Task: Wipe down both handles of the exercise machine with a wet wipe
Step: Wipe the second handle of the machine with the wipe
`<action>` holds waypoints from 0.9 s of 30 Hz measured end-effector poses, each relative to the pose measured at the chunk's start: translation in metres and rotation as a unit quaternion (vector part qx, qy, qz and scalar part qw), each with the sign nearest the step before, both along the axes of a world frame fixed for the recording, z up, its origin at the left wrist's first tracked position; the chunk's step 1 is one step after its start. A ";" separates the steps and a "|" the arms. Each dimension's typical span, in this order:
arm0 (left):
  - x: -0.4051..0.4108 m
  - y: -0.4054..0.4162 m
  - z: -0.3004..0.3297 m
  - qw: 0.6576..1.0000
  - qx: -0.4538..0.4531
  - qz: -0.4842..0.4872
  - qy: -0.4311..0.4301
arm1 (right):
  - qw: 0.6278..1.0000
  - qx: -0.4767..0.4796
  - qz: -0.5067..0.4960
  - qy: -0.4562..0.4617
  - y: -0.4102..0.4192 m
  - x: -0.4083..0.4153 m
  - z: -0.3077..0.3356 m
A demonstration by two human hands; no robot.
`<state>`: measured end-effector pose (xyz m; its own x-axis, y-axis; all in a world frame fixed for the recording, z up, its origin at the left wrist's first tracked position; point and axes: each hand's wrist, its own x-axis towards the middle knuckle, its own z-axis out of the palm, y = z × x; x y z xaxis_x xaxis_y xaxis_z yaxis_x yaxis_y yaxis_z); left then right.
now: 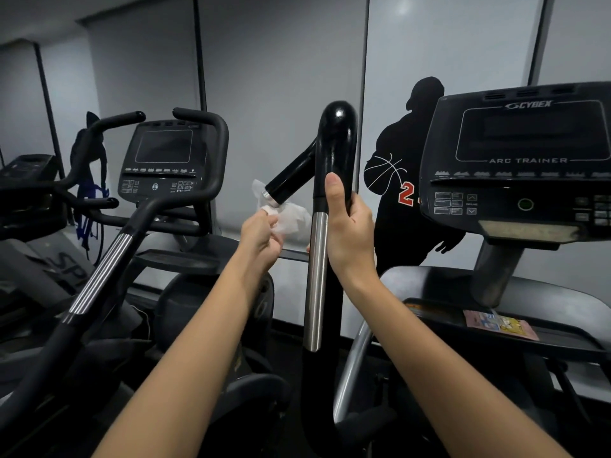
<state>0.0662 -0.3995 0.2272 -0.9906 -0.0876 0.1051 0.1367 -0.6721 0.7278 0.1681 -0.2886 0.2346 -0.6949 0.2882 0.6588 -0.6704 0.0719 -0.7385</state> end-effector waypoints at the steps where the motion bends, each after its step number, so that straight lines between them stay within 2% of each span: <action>1: 0.005 -0.004 -0.003 0.999 -0.009 -0.032 -0.002 | 1.000 0.016 -0.002 -0.006 0.001 0.000 0.001; 3: 0.018 -0.013 -0.004 0.994 -0.009 -0.110 -0.004 | 0.997 0.029 0.057 -0.048 0.007 0.000 0.002; 5: 0.032 -0.021 -0.001 0.988 -0.041 -0.150 0.009 | 0.984 -0.008 0.141 -0.112 0.021 -0.005 0.000; 7: 0.044 -0.024 0.002 0.973 -0.153 -0.168 0.050 | 0.975 -0.068 0.160 -0.141 0.034 -0.019 -0.007; 9: 0.054 -0.017 0.002 0.948 -0.238 -0.194 0.087 | 0.970 -0.039 0.156 -0.181 0.041 -0.028 -0.016; 11: 0.053 -0.006 0.000 0.942 -0.263 -0.182 0.100 | 0.943 -0.012 0.225 -0.244 0.036 -0.027 -0.022; 13: 0.048 0.003 -0.001 0.944 -0.287 -0.116 0.112 | 0.905 -0.064 0.301 -0.294 0.033 -0.024 -0.027; 14: 0.046 0.005 -0.002 0.937 -0.317 -0.079 0.126 | 0.898 -0.089 0.311 -0.299 0.033 -0.023 -0.028; 16: 0.044 0.004 -0.002 0.910 -0.387 -0.010 0.150 | 0.910 -0.114 0.275 -0.287 0.035 -0.025 -0.029; 18: 0.042 -0.001 -0.005 0.908 -0.395 0.034 0.133 | 0.925 -0.126 0.247 -0.260 0.039 -0.025 -0.028; 19: 0.042 -0.004 -0.007 0.917 -0.382 0.016 0.116 | 0.931 -0.118 0.241 -0.247 0.040 -0.024 -0.025; 21: 0.040 -0.012 -0.012 0.928 -0.334 -0.120 0.113 | 0.941 -0.087 0.221 -0.240 0.038 -0.019 -0.017; 23: 0.040 -0.016 -0.019 0.912 -0.336 -0.190 0.141 | 0.945 -0.064 0.197 -0.253 0.033 -0.017 -0.012; 25: 0.044 -0.015 -0.021 0.901 -0.385 -0.131 0.150 | 0.941 -0.054 0.189 -0.276 0.028 -0.016 -0.011; 27: 0.046 -0.015 -0.015 0.916 -0.372 -0.064 0.134 | 0.943 -0.046 0.175 -0.280 0.027 -0.016 -0.012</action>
